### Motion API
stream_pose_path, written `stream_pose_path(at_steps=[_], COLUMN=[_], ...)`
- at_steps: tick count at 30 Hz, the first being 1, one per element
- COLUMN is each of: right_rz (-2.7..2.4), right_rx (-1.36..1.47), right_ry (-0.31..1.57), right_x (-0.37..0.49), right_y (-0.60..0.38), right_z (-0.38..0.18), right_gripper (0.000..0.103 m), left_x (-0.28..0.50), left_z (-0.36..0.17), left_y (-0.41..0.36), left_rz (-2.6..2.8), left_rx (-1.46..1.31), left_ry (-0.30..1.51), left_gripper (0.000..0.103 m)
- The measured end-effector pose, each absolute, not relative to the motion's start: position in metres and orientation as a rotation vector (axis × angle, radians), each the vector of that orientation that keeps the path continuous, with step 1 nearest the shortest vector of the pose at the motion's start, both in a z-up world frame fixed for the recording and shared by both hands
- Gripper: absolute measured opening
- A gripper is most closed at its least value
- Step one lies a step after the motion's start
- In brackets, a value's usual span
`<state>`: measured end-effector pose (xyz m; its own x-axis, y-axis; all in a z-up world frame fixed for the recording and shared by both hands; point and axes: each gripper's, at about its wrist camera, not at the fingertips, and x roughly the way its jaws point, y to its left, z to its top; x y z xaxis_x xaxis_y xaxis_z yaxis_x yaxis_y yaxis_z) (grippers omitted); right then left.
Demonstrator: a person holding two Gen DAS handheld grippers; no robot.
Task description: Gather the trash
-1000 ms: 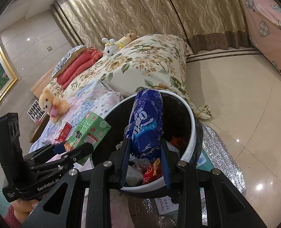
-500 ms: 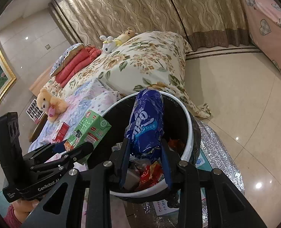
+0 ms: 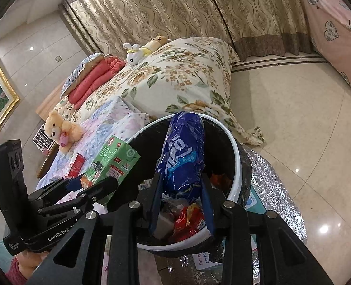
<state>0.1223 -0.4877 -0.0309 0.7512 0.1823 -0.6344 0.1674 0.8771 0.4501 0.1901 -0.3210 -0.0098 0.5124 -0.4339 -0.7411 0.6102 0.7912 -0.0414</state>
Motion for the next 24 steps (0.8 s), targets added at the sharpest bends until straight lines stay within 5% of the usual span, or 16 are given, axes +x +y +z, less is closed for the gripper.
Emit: stream_pose_path(at_steps=[12,16,24], right_rz=[-0.002,-0.003,-0.013], right_rx=[0.532,0.571,0.583], right_ry=[0.75,0.741,0.716], right_x=[0.13,0.127,0.116], right_y=[-0.494,-0.498,-0.494], right_z=[-0.037,-0.035,-0.027], right_gripper=[0.04,0.054,0.058], left_x=[0.194,0.192,0.179], left_z=[-0.014,-0.009,-0.008], left_y=[-0.327,-0.322,-0.289], left_rz=[-0.657,-0.654,-0.613], left_rx=[0.233,0.215,0.153], left_ry=[0.834,0.817,0.801], left_gripper=[0.052,0.071,0.074])
